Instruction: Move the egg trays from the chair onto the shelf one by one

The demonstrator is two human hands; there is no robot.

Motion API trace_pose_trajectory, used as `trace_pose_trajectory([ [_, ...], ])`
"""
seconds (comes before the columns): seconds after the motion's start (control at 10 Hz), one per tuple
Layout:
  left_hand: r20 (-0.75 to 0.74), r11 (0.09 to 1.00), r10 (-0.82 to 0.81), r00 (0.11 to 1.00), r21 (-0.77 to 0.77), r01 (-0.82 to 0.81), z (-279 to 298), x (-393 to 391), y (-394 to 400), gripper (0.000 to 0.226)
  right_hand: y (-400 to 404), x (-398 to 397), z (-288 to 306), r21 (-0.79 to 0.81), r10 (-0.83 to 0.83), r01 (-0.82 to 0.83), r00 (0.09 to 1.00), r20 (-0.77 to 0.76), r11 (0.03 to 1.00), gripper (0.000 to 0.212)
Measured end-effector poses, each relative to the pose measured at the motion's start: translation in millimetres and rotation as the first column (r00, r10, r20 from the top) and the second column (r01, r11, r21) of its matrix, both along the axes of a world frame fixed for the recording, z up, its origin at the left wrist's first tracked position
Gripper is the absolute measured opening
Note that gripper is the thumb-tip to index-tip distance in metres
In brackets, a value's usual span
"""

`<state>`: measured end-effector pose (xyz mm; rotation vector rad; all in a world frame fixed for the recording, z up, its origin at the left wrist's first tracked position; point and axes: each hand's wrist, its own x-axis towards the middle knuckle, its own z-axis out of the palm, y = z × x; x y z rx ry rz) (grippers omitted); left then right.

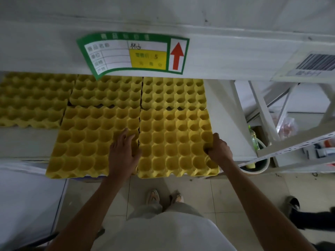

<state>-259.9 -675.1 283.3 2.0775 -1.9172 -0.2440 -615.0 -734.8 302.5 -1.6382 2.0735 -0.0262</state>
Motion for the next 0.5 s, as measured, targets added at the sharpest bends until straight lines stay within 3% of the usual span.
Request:
trace_pose_trajectory([
  [0.2, -0.014, 0.996, 0.082, 0.997, 0.022, -0.082, 2, -12, -3, 0.048, 0, 0, 4, 0.026, 0.035, -0.034, 0.999, -0.016, 0.999, 0.046],
  [0.3, 0.067, 0.997, 0.048, 0.997, 0.063, -0.052, 11, -12, -6, 0.05, 2, -1, 12, 0.046, 0.027, -0.027, 1.0, -0.011, 0.999, 0.051],
  [0.4, 0.096, 0.988, 0.045, 0.994, 0.146, -0.058, 27, -23, 0, 0.065, 15, -11, 23, 0.064, -0.026, 0.02, 0.995, 0.096, 0.998, 0.074],
  [0.5, 0.114, 0.988, 0.064, 0.991, 0.132, -0.079, 45, -22, 5, 0.073, 27, -20, 34, -0.027, 0.036, -0.033, 0.994, 0.106, 0.999, 0.093],
])
